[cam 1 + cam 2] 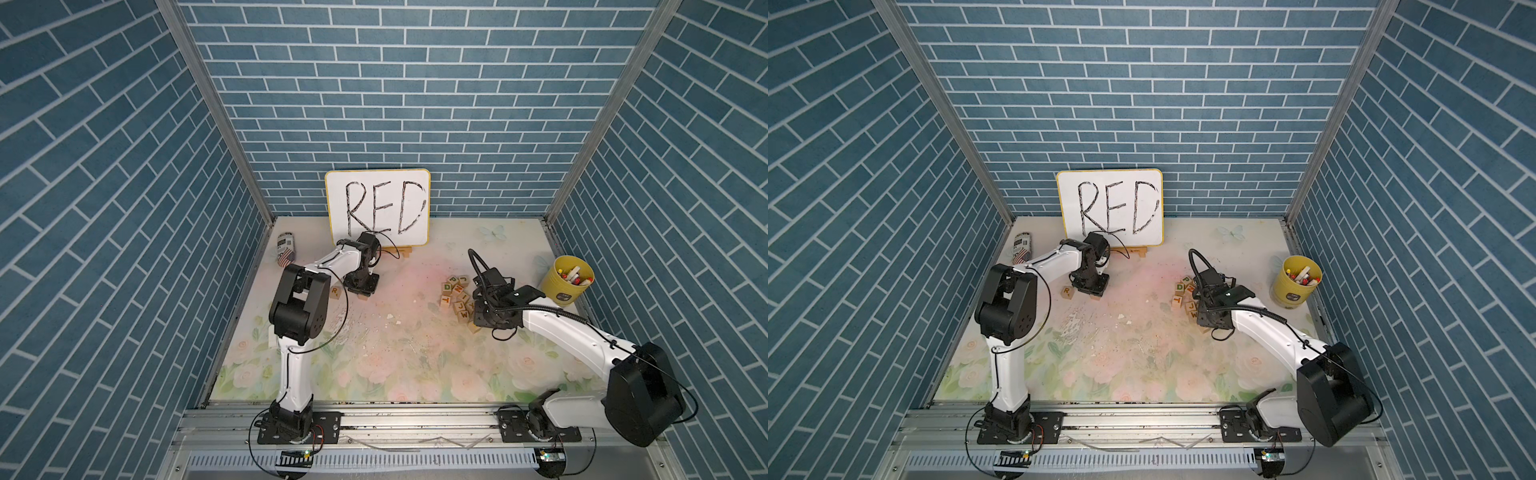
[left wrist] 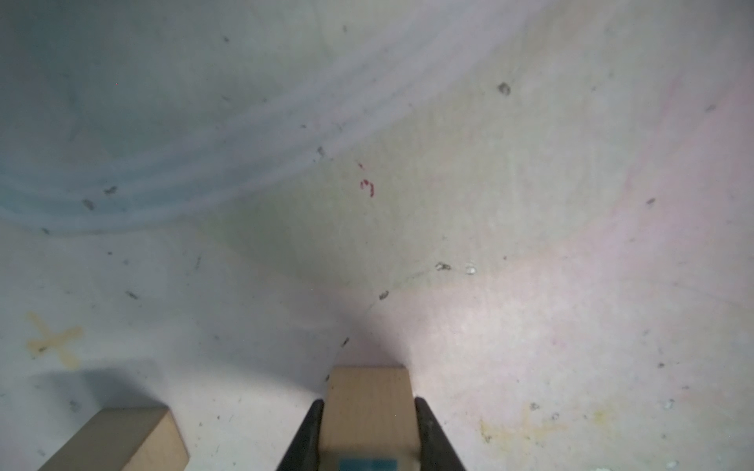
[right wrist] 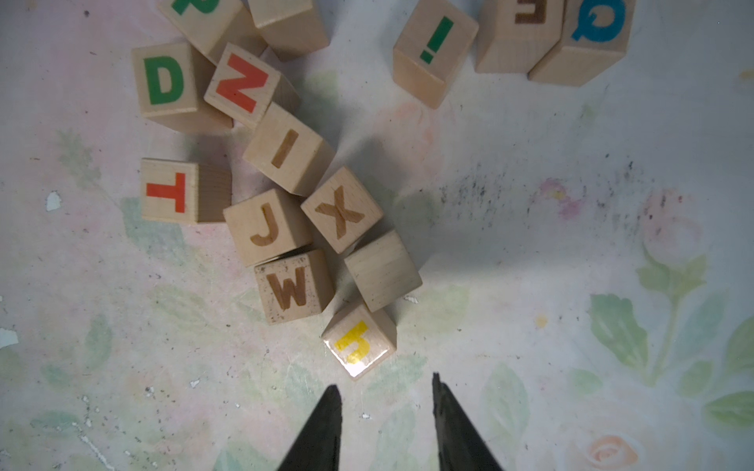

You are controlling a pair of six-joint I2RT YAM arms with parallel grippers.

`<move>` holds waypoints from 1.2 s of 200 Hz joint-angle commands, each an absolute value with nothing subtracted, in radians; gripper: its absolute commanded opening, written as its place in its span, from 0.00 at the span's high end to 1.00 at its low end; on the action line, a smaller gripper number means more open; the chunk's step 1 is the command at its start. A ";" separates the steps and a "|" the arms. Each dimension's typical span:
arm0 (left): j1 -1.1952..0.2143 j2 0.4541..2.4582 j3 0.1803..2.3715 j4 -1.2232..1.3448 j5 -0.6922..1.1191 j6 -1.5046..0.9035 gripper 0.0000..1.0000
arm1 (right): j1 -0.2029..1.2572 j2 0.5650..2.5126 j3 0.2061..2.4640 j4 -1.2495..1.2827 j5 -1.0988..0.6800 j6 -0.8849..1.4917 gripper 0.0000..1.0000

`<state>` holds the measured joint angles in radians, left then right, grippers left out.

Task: Assemble the uppercase word "red" with letter blocks
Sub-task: Place the letter block at the center of the board.

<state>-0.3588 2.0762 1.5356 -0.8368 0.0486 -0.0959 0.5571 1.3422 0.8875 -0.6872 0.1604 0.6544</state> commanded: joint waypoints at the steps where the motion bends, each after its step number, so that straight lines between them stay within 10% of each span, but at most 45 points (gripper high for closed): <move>1: -0.361 2.105 1.546 -0.851 0.061 -0.103 0.84 | 0.554 1.353 0.919 -0.703 0.164 0.661 0.61; 240: -0.362 1.605 1.694 -1.021 0.163 0.347 0.05 | 0.558 1.666 1.295 -0.766 0.024 0.529 0.56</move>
